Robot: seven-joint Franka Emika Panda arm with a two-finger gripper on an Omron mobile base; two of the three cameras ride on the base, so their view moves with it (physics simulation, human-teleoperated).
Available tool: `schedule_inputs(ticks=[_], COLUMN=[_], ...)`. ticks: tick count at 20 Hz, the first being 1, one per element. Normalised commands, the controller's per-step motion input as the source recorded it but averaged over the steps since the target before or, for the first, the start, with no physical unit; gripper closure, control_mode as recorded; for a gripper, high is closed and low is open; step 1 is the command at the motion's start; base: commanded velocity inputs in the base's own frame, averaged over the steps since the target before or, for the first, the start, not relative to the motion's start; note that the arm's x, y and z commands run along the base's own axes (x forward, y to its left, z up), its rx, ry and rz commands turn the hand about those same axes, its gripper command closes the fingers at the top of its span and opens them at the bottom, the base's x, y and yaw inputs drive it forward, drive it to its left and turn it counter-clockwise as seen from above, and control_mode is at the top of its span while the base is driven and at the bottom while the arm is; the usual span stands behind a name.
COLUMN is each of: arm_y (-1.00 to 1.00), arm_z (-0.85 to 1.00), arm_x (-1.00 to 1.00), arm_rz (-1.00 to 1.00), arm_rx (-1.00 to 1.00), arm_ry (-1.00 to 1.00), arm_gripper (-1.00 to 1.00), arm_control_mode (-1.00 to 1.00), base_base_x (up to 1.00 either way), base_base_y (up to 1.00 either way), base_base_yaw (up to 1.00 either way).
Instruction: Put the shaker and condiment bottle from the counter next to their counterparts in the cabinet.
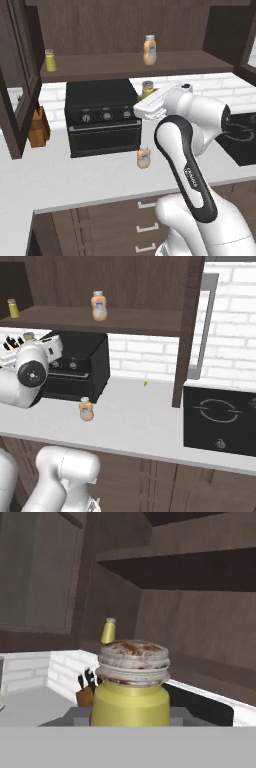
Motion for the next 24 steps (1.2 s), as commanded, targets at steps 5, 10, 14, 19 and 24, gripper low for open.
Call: schedule_inputs(ticks=[5,10,14,19,24], arm_y=[0.59,0.24,0.00,0.18,0.63], arm_z=[0.69,0.41,0.01,0.01,-0.04], arm_x=[0.06,-0.03,0.08,0.23,0.49], arm_rz=[0.02,0.01,0.00,0.00,-0.05], arm_rx=[0.00,-0.02,0.02,0.01,0.01], arm_ry=[0.22,0.01,0.00,-0.04,-0.06], arm_gripper=[1.00,1.00,1.00,1.00,1.00], arm_control_mode=[-1.00,-1.00,-1.00,-1.00,-1.00], base_base_x=[0.00,0.00,0.00,0.00,0.00], base_base_y=[0.00,0.00,0.00,0.00,0.00], base_base_yaw=[0.00,0.00,0.00,0.00,0.00])
